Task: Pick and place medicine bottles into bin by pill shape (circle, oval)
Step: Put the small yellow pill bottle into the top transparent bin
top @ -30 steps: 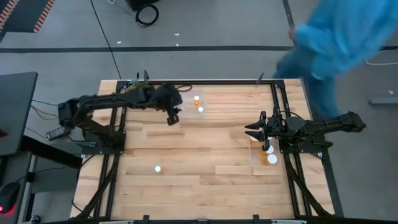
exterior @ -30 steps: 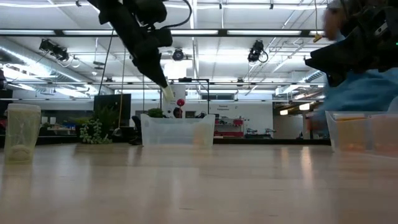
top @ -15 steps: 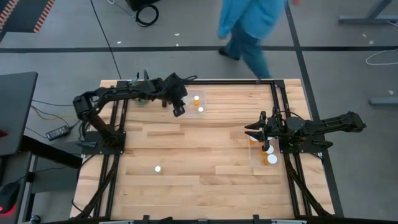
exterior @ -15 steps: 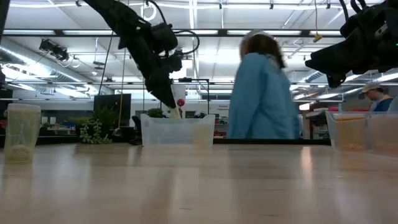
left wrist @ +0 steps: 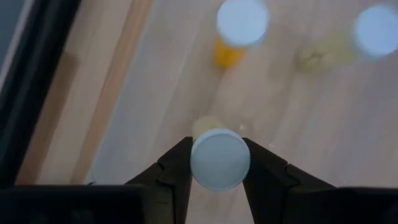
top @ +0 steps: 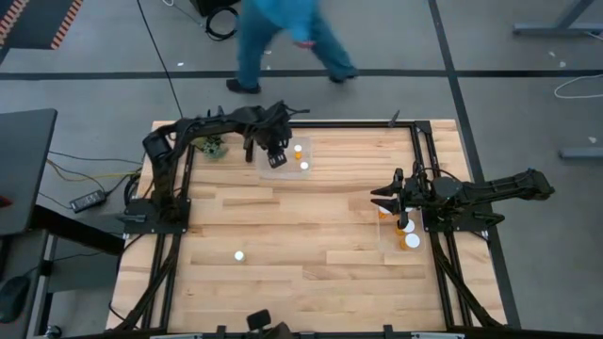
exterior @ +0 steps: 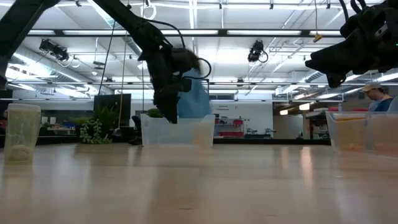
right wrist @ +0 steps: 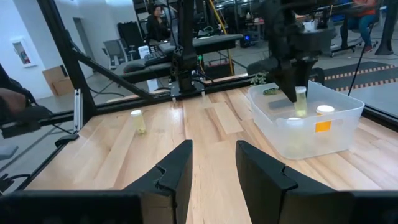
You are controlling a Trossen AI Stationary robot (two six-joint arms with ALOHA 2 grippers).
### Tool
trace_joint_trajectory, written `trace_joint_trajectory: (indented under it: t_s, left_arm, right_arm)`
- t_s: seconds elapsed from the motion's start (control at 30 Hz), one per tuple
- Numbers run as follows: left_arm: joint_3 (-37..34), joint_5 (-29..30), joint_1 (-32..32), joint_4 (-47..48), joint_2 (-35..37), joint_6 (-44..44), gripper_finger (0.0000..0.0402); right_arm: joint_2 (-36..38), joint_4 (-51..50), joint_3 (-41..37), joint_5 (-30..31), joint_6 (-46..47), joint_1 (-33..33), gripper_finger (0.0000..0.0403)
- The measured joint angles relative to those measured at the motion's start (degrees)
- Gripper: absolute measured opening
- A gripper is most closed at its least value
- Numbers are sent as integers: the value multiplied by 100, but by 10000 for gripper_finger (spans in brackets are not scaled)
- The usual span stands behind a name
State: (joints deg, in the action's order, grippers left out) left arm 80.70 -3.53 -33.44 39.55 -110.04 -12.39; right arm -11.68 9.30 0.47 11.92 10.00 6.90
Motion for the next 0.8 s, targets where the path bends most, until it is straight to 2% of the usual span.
trace_joint_trajectory:
  t_s: [0.3,0.4,0.53,0.8]
  left_arm:
    - [82,41,-25,560,-121,16,133]
    - [82,249,-25,728,-121,12,130]
    - [82,567,-41,777,-121,-6,128]
    - [82,632,-91,791,-121,123,132]
  right_arm:
    - [0,0,0,2,0,-2,129]
    - [0,0,0,0,0,0,129]
    - [0,0,0,0,0,0,129]
    - [0,0,0,0,0,-2,129]
